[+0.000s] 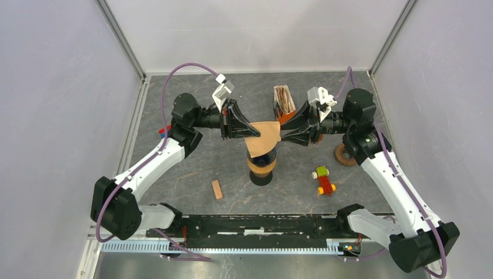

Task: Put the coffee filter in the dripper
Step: Pick up the coffee filter from the coffee filter holder.

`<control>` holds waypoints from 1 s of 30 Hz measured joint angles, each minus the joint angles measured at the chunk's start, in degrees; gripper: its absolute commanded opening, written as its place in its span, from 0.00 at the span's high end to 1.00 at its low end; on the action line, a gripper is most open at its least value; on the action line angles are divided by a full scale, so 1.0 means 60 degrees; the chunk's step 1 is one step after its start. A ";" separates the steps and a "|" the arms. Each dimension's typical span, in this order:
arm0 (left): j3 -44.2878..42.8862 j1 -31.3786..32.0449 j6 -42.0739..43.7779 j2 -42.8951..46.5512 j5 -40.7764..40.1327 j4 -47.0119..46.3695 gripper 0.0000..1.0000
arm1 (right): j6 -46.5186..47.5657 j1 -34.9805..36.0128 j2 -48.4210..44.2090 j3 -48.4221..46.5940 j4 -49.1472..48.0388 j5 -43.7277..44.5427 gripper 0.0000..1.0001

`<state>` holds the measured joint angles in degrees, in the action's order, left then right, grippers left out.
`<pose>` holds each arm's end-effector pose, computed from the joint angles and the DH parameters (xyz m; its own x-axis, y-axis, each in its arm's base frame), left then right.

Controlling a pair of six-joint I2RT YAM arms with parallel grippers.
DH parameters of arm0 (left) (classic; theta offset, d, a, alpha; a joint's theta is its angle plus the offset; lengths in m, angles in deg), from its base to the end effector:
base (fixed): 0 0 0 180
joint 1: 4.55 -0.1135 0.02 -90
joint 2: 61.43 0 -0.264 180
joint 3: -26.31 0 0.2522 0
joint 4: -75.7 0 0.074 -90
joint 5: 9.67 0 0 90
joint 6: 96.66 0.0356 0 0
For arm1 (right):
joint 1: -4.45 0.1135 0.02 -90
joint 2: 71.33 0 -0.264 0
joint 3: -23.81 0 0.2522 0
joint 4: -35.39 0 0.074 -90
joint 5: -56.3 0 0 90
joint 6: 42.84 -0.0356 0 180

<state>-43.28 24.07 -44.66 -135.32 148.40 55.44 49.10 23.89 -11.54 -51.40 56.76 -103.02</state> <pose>0.2319 -0.1641 0.3722 -0.4019 -0.0426 -0.9147 0.9065 -0.1594 -0.3909 0.1930 0.1034 0.3997 -0.0640 -0.0353 -0.9973 -0.9978 0.0221 0.0633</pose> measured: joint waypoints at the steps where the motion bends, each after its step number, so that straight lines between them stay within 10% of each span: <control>1: 0.0000 0.0000 0.0022 0.0000 0.0000 0.0069 0.98 | -0.0026 0.0000 -0.0007 0.0000 -0.0025 -0.0029 0.57; 30: 0.0000 0.0000 0.0215 0.0000 0.0000 0.0299 0.98 | 0.0015 0.0000 -0.0084 0.0000 0.0033 -0.0098 0.56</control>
<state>-43.28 24.07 -43.37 -135.32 148.40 57.23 49.18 23.89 -12.05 -51.40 56.96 -103.61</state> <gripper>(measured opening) 0.032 0.437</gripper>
